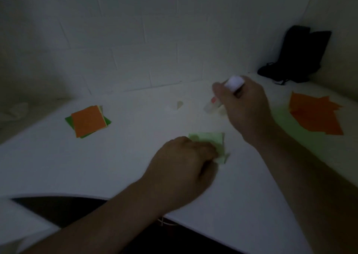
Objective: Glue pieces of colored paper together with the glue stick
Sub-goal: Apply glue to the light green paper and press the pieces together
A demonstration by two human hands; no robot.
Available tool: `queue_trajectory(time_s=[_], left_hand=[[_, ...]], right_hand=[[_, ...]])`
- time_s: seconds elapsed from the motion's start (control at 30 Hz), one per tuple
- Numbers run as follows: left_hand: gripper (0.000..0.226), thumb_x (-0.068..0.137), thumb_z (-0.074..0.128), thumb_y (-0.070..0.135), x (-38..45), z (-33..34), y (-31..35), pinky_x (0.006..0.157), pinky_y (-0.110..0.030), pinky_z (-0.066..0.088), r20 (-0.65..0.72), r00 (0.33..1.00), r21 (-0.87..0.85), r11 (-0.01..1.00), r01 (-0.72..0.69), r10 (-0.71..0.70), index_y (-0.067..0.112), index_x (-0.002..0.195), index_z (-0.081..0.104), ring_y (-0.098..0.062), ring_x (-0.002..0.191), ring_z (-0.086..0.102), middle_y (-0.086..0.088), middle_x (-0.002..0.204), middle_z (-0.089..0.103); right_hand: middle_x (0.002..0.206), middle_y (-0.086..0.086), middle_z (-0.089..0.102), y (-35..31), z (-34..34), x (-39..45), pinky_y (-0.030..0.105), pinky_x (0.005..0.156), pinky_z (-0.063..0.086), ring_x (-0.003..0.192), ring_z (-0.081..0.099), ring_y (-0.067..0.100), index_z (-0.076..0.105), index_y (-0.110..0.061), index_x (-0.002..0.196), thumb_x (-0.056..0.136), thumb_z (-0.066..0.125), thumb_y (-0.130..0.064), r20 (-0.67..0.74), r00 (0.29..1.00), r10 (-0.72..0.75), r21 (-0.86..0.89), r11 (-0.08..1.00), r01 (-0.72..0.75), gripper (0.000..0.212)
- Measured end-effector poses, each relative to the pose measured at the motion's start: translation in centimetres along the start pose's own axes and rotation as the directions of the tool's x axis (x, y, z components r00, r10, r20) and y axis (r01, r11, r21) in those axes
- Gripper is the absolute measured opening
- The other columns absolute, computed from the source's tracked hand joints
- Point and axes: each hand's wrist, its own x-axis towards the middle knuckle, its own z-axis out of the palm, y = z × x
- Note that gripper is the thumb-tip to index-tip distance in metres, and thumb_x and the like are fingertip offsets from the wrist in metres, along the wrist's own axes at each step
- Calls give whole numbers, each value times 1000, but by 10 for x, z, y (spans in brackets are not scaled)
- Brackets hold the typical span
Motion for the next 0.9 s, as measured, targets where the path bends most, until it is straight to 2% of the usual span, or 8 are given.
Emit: queue_trajectory(time_s=[0.13, 0.23, 0.3, 0.33, 0.4, 0.47, 0.6, 0.9], left_hand=[[22, 94, 61, 37, 11, -21, -17, 80, -28, 56, -123, 959, -411, 892, 186, -257, 26, 105, 78, -6, 87, 70, 10, 99, 77], [14, 100, 64, 20, 26, -46, -32, 76, -33, 59, 152, 928, -860, 417, 294, -340, 11, 108, 72, -17, 80, 71, -7, 95, 77], [21, 98, 62, 15, 33, -58, -40, 74, -33, 60, 343, 906, -905, 170, 390, -249, 6, 117, 67, -23, 81, 72, -17, 98, 75], [24, 97, 65, 18, 36, -58, -43, 73, -31, 59, 367, 898, -862, 275, 426, -242, 12, 120, 66, -22, 80, 71, -14, 99, 75], [28, 96, 71, 32, 42, -47, -46, 72, -28, 56, 312, 909, -577, 706, 411, -275, 30, 121, 60, -16, 79, 69, 0, 99, 75], [35, 94, 72, 37, 45, -25, -48, 79, -27, 53, 211, 947, -232, 928, 290, -243, 34, 123, 53, -15, 90, 68, 6, 106, 71], [22, 88, 78, 29, 44, -2, -59, 81, -32, 45, -6, 999, -34, 998, 43, -43, 26, 109, 71, -27, 96, 56, -4, 106, 60], [41, 105, 42, 46, -6, -22, -17, 91, -35, 46, 166, 986, 131, 991, 1, -23, 12, 115, 62, -30, 100, 60, -9, 111, 65]], right_hand=[[70, 2, 65, 6, -15, 15, 30, 59, 45, 61, 59, 14, 63, -18, 78, 93, 68, -41, -273, 955, 115, 211, 976, -57, 28], [70, -2, 61, 16, -26, 24, 32, 62, 42, 63, 56, 12, 64, -19, 80, 93, 68, -38, -340, 912, 228, 336, 935, -109, 23], [67, -4, 58, 20, -27, 26, 32, 61, 40, 59, 52, 11, 65, -19, 79, 90, 68, -40, -327, 905, 274, 383, 913, -138, 24], [66, -4, 57, 22, -26, 26, 31, 60, 39, 58, 51, 10, 64, -19, 78, 90, 69, -40, -314, 906, 283, 393, 908, -147, 24], [66, -4, 55, 21, -22, 23, 29, 58, 36, 57, 48, 10, 62, -21, 77, 90, 68, -40, -272, 919, 285, 404, 901, -160, 24], [66, -4, 54, 20, -18, 19, 28, 57, 36, 56, 46, 12, 59, -23, 75, 91, 68, -42, -235, 938, 256, 378, 913, -155, 26], [70, -3, 59, 19, -14, 15, 29, 58, 40, 60, 51, 12, 63, -18, 84, 94, 68, -41, -213, 958, 192, 268, 954, -132, 26], [63, -13, 60, 7, -9, 7, 27, 60, 42, 58, 53, 5, 66, -19, 85, 96, 69, -38, -158, 983, 97, 151, 986, -73, 22]])
